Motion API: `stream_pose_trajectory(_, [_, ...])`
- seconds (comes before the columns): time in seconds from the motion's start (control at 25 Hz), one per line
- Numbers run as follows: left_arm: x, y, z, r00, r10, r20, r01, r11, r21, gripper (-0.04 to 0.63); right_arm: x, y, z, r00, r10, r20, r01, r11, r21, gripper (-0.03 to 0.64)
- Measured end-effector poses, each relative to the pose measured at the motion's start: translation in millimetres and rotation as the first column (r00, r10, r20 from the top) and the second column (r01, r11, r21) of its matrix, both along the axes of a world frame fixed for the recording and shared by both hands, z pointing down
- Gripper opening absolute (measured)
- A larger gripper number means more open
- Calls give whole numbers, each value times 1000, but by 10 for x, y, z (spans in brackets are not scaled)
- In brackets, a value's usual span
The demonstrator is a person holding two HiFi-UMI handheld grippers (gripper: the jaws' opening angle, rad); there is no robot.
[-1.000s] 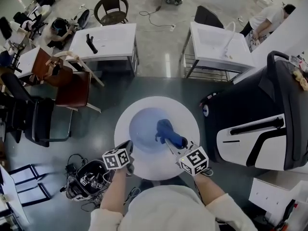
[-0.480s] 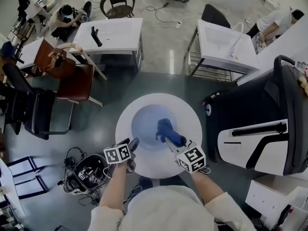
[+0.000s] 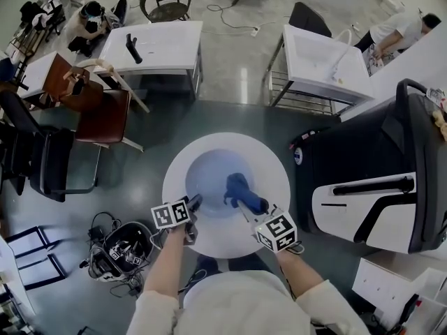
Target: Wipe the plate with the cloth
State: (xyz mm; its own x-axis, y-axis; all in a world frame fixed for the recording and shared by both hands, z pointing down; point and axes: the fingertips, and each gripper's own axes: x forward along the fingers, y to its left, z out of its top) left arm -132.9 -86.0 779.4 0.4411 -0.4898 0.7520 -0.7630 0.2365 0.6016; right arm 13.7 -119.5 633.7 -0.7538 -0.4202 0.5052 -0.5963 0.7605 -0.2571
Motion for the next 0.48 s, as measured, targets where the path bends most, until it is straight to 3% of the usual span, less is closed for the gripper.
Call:
stream_pose_trajectory(0.2, [-10,-19,100,1000,-5,-7,5,1000,-16,229,26,-21,27,1000,0,-4,0,1000,-2,94])
stream_pose_trajectory(0.36, [-89,10,137,999,22,29,-22,1000,-15,130,38,-29,34,1000,5,-6,-5,1000,-8,94])
stream_pose_trajectory(0.48, [-93,3,135,1000,-2,-31,2,1000,-3,79,32,-5,52,1000,8,-12,-8,1000,-18,94])
